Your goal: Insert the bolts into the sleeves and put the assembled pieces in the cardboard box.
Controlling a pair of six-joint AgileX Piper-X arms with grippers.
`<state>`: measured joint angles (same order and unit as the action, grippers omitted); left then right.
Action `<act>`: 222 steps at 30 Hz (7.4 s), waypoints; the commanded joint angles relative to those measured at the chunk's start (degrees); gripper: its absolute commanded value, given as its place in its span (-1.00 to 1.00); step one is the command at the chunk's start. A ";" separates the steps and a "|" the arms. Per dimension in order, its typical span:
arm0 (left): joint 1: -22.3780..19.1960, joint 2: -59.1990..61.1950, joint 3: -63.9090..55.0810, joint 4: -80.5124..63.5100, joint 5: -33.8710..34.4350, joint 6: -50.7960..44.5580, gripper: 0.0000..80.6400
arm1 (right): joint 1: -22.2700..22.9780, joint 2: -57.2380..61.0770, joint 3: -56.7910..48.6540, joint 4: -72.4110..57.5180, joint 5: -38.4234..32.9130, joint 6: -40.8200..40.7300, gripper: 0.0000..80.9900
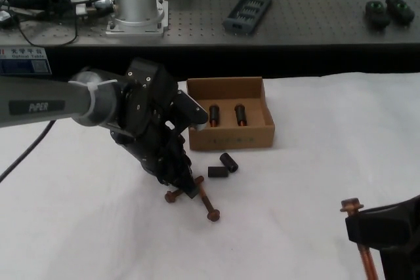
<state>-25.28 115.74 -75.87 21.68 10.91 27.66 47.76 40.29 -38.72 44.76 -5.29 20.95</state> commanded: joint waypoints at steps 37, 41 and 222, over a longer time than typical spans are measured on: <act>-3.94 -50.20 38.36 -26.31 38.55 -33.86 -0.99 | -0.42 8.66 -0.26 -33.54 5.29 13.39 -0.96; -3.94 -51.20 42.90 -39.60 39.78 -43.27 -0.99 | -0.42 10.96 -0.26 -37.60 3.87 16.88 -0.96; 1.08 -50.27 41.35 -47.85 27.45 -43.79 -0.99 | 10.98 9.44 -0.26 -18.25 3.51 2.30 0.05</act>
<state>-26.71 65.33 -31.86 -36.04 40.75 -23.07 58.56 50.67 -38.60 23.48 -2.07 26.60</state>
